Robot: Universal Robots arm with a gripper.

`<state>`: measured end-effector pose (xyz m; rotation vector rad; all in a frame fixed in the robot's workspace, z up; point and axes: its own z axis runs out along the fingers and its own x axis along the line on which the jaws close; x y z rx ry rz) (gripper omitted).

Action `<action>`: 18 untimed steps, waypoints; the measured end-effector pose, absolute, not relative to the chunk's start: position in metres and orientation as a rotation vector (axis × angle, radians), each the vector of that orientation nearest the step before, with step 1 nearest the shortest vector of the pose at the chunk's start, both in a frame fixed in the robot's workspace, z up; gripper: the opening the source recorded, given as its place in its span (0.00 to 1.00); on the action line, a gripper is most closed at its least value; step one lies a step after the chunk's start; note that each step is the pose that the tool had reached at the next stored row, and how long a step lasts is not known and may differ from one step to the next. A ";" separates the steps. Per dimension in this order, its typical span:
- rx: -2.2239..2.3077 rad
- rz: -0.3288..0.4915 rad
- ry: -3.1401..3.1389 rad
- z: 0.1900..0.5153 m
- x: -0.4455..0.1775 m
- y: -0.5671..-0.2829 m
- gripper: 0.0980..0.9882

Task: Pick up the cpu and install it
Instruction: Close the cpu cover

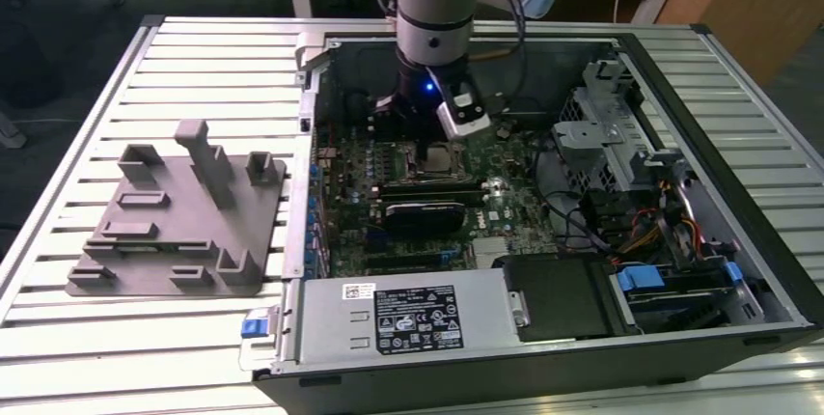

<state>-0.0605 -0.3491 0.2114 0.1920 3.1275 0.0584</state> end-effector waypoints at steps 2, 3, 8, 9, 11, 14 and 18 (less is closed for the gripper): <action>0.192 0.058 3.128 0.210 -0.062 -0.350 0.01; 0.192 0.058 3.128 0.210 -0.062 -0.350 0.01; 0.192 0.058 3.128 0.206 -0.064 -0.350 0.01; 0.192 0.058 3.128 0.206 -0.065 -0.350 0.01; 0.192 0.058 3.128 0.204 -0.065 -0.350 0.01; 0.192 0.058 3.128 0.203 -0.066 -0.350 0.01; 0.192 0.058 3.128 0.201 -0.066 -0.350 0.01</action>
